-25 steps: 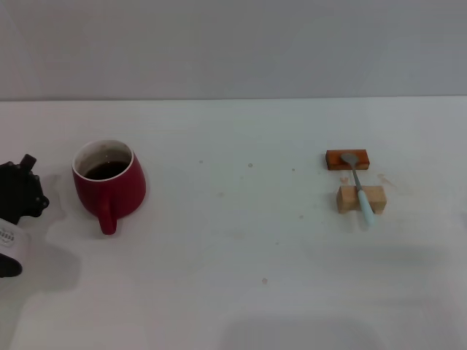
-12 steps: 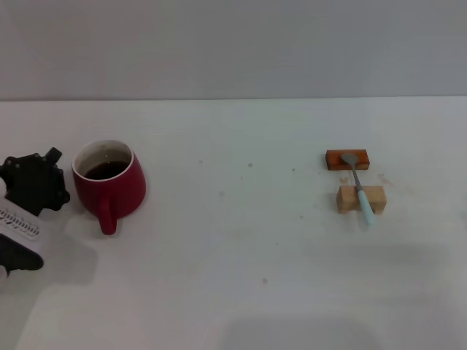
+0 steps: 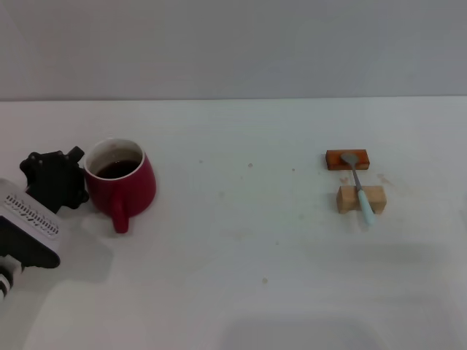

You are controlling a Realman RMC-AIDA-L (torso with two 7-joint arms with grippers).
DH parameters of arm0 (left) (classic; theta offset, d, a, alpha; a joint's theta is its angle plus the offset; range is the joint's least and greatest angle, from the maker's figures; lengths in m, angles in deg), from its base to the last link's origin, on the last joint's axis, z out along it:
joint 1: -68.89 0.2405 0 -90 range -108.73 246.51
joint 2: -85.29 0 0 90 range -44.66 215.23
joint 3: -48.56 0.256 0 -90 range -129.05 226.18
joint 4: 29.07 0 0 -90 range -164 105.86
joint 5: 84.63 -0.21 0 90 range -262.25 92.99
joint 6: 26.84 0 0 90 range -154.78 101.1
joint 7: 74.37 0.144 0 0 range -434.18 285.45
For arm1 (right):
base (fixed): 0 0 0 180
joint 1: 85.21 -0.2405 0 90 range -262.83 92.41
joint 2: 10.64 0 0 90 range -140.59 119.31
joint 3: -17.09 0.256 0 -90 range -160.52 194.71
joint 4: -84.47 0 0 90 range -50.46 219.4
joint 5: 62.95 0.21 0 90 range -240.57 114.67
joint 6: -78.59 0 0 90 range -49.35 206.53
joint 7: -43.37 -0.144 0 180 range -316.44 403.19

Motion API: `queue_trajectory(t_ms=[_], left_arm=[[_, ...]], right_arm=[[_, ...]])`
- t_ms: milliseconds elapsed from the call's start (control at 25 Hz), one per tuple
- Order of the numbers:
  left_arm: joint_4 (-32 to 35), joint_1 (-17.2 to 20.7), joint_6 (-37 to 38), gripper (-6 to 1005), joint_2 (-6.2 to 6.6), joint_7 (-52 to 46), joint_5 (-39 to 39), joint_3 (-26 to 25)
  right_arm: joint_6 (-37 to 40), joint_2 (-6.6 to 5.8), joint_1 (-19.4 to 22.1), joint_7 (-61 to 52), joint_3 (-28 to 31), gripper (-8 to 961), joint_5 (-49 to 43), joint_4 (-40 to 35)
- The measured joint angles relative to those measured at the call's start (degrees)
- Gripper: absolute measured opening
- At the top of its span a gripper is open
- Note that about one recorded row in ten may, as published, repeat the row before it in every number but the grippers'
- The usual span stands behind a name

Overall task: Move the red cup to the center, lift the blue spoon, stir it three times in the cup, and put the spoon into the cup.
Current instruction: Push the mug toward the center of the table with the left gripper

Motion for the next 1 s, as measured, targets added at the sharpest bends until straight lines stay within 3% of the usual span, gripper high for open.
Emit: queue_trajectory(t_ms=[1000], left_arm=[[-6.2, -0.5, -0.5, -1, -0.74, -0.6, 0.0, 7.3]], right_arm=[[0.0, 0.0, 0.1, 0.0, -0.5, 825, 0.0, 0.3]])
